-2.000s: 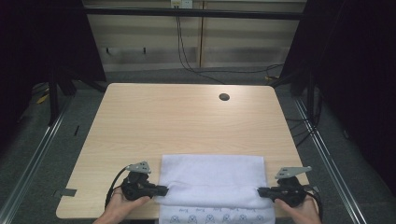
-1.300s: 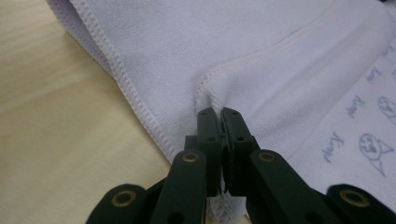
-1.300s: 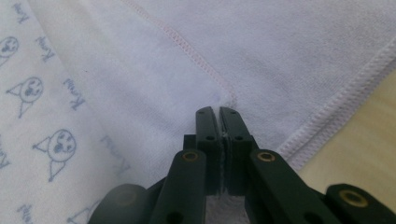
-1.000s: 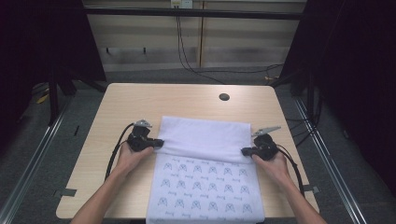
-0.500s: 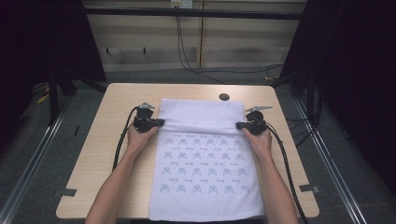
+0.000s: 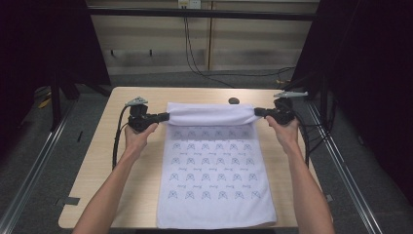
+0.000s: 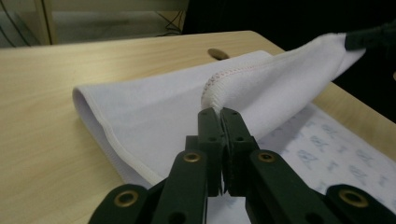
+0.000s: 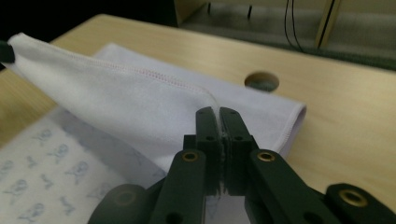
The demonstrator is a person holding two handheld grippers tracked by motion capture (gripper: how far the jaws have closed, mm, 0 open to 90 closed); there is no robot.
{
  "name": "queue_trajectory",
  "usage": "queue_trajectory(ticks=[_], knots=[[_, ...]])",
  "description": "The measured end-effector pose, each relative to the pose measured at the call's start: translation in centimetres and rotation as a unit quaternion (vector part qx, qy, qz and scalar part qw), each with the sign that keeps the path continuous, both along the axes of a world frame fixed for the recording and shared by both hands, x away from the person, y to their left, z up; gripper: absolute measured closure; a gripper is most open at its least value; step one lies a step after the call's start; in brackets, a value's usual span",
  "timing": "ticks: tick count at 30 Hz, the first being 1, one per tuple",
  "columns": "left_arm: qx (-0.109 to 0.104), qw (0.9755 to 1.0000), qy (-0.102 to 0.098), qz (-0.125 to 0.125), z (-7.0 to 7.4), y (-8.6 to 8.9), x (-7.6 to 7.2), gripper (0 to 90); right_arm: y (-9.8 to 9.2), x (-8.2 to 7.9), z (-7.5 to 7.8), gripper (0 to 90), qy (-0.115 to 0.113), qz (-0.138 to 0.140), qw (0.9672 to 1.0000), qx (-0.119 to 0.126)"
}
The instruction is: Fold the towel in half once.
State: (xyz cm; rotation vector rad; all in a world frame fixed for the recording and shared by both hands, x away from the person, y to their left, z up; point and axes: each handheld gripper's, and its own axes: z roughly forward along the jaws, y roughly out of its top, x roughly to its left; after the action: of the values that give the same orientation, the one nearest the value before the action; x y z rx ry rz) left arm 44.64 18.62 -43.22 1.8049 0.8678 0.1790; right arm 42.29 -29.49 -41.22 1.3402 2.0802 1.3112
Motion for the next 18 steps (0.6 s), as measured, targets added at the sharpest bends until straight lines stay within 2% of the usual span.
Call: queue_trajectory(ticks=[2,4,6,8,9,10,12,13,14,15,16,18], knots=[[-0.007,0.9998,-0.018,-0.01,1.7,0.2,-1.2,88.1,-0.5,-0.9,2.0,87.9,-0.021,0.004,0.9997,0.006],[-0.026,0.9991,-0.026,-0.019,3.2,0.5,-2.5,88.1,-0.9,-1.8,3.4,87.9,-0.033,0.011,0.9992,0.021],[-0.032,0.9989,-0.03,-0.019,4.3,0.8,-3.7,88.1,-1.1,-2.9,4.1,87.9,-0.035,0.011,0.9988,0.034],[-0.017,0.9986,-0.044,-0.025,5.2,1.0,-5.0,88.1,-1.0,-4.2,4.5,87.9,-0.047,0.019,0.9979,0.041],[-0.024,0.9979,-0.051,-0.032,5.6,1.3,-5.6,88.1,-1.0,-4.8,4.7,87.9,-0.05,0.024,0.9977,0.038],[-0.028,0.9976,-0.054,-0.033,6.0,1.6,-6.2,88.1,-1.0,-5.5,4.9,87.9,-0.056,0.031,0.9969,0.046],[-0.028,0.9965,-0.066,-0.043,6.8,2.0,-7.4,88.1,-1.1,-6.8,5.3,87.9,-0.064,0.042,0.9957,0.052],[-0.028,0.9965,-0.066,-0.043,6.8,2.0,-7.4,88.1,-1.1,-7.4,5.6,87.9,-0.069,0.049,0.9948,0.057],[-0.042,0.9953,-0.071,-0.05,7.6,2.4,-8.6,88.1,-1.1,-7.9,5.9,87.9,-0.07,0.055,0.9946,0.053],[-0.042,0.9953,-0.071,-0.05,7.6,2.4,-8.6,88.1,-1.1,-7.9,5.9,87.9,-0.07,0.055,0.9946,0.053],[-0.048,0.9945,-0.079,-0.05,8.3,2.3,-9.6,88.1,-1.2,-9.1,6.8,87.9,-0.078,0.06,0.9937,0.053],[-0.052,0.9936,-0.084,-0.054,8.8,2.2,-10.4,88.1,-1.3,-10.0,7.4,87.9,-0.086,0.06,0.9927,0.059]])
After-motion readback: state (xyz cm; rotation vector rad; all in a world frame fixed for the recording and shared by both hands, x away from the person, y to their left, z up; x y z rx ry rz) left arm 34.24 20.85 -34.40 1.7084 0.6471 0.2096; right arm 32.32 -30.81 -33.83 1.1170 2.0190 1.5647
